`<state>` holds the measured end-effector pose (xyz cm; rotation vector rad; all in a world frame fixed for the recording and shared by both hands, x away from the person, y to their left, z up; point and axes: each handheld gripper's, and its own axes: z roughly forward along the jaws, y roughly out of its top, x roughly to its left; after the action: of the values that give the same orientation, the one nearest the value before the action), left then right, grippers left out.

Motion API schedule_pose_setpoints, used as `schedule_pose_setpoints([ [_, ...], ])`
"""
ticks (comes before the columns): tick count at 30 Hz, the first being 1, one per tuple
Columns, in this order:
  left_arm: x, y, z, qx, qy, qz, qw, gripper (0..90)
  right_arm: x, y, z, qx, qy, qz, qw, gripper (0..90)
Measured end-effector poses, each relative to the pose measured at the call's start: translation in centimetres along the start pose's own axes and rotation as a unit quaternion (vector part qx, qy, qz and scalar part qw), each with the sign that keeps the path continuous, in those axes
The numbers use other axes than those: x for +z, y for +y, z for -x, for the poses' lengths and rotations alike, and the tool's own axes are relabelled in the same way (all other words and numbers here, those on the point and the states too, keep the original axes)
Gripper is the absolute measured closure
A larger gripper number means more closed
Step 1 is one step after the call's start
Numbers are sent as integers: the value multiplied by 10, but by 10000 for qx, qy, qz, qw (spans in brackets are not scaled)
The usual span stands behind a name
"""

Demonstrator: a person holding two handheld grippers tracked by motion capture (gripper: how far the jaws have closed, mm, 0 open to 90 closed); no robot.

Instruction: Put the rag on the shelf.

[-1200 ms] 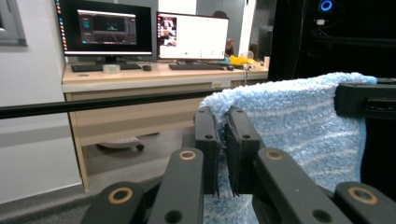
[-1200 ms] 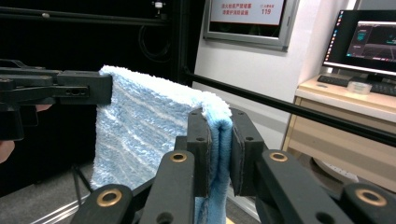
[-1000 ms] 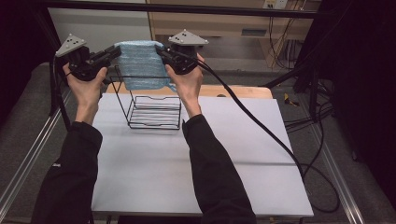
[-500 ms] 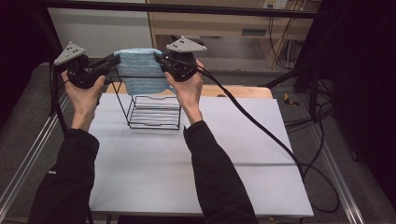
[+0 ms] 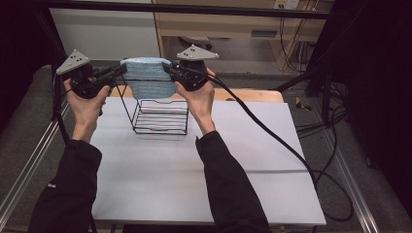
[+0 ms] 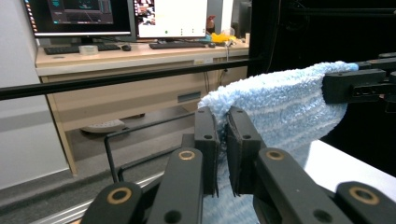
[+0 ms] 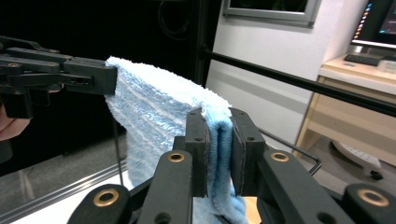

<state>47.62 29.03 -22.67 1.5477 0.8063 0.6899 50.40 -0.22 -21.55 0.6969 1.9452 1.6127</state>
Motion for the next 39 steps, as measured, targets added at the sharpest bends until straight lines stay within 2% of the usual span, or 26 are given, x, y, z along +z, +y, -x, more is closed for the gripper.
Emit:
schedule_pose_setpoints([
  [5, -6, 0, 4, 78, -23, -191, 9998, 827, -4, -4, -3, -64, 146, -63, 9999, 798],
  [11, -9, -2, 6, 12, -60, -369, 9993, 815, -6, -7, -2, -50, 342, -141, 9993, 798],
  [17, -10, -2, 6, -23, -50, -508, 9987, 803, -7, -8, -3, -194, 485, -280, 9982, 797],
  [21, -14, 10, 6, -122, -33, -531, 9985, 749, -7, -9, -4, -277, 542, -340, 9976, 797],
  [25, -18, 27, 6, -246, -62, -380, 9990, 734, -8, -10, -5, -355, 569, -364, 9971, 796],
  [27, -17, 34, 7, -269, -44, -379, 9989, 742, -8, -11, -5, -378, 594, -382, 9968, 795],
  [30, -11, 40, 8, -277, -35, -538, 9982, 797, -9, -12, -5, -380, 639, -364, 9966, 792],
  [32, -7, 40, 10, -259, -63, -740, 9969, 835, -10, -14, -4, -362, 681, -380, 9963, 789],
  [35, -2, 36, 9, -273, -94, -1027, 9943, 875, -10, -15, -4, -389, 706, -398, 9960, 788],
  [39, 0, 31, 7, -305, -155, -1189, 9923, 899, -11, -16, -4, -435, 726, -424, 9955, 784],
])
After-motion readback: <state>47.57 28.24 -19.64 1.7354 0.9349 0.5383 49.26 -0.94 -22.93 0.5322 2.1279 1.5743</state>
